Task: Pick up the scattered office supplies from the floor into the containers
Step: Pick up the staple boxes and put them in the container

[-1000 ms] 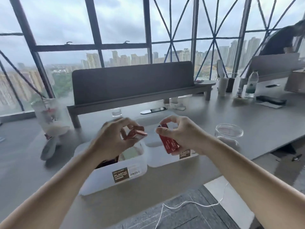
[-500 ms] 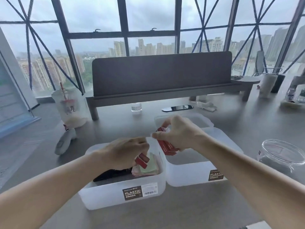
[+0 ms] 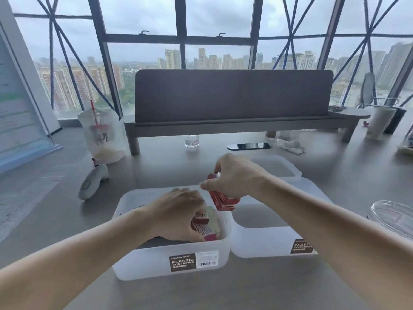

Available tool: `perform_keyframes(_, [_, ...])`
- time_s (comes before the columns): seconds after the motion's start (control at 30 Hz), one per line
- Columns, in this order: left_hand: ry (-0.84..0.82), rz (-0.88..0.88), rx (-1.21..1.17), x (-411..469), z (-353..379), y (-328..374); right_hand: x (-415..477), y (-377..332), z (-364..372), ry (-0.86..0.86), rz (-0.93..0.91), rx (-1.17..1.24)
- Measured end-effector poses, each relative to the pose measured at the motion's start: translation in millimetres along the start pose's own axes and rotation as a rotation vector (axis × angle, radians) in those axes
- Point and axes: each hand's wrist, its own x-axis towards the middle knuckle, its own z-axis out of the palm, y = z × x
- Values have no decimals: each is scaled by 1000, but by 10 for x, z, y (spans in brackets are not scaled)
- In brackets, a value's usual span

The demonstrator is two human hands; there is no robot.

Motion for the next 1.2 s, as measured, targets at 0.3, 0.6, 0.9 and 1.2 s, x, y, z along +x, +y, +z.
perform_keyframes(0.3, [84, -52, 13, -203, 77, -162, 12, -236, 172, 17, 7, -105])
perform_keyframes(0.6, [147, -79, -116, -213, 192, -247, 20, -502, 539, -18, 6, -510])
perform_keyframes(0.9, [132, -50, -177, -244, 221, -292, 70, -430, 791, -103, -56, -807])
perform_keyframes(1.2, [96, -21, -158, -241, 222, -284, -10, -100, 354, -204, -339, -417])
